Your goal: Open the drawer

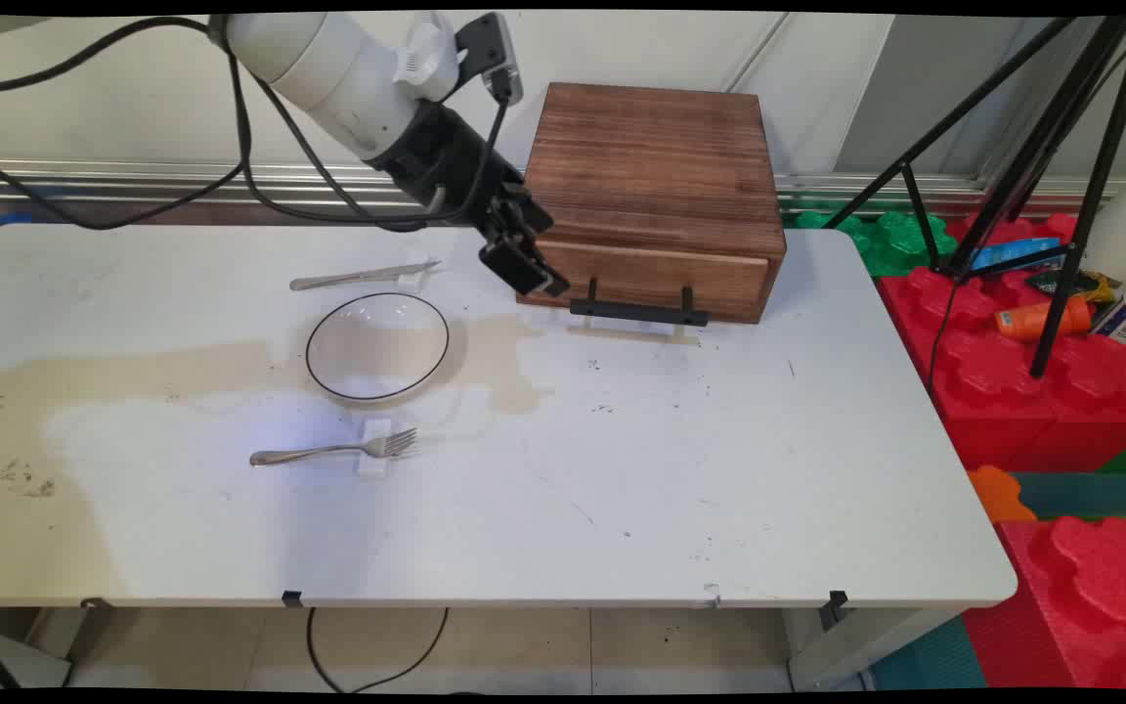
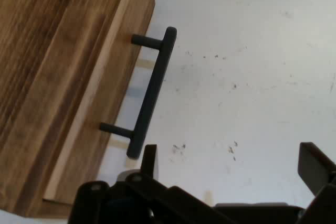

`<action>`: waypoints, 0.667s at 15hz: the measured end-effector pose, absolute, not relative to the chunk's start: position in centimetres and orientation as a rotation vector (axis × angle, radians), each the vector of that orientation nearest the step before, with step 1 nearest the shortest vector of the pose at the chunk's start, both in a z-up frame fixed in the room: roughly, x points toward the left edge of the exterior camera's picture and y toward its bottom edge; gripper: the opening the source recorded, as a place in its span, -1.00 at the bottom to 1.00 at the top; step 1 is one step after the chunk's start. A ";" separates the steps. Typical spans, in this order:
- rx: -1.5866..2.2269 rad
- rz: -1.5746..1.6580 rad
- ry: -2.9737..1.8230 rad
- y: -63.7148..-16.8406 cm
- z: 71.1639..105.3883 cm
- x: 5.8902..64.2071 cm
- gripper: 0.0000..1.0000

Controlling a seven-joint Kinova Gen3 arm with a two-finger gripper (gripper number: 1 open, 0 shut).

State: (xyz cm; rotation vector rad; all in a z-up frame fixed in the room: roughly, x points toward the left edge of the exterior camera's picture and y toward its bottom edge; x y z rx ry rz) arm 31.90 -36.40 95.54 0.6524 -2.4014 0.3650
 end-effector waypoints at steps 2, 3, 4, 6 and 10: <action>0.645 0.385 -2.402 -36.7 95.7 31.4 1.00; 0.641 0.401 -2.405 -36.9 95.8 31.0 1.00; 0.639 0.412 -2.409 -37.0 95.8 30.8 1.00; 0.640 0.438 -2.420 -37.3 95.8 30.0 1.00; 0.656 0.484 -2.455 -38.3 95.0 27.3 1.00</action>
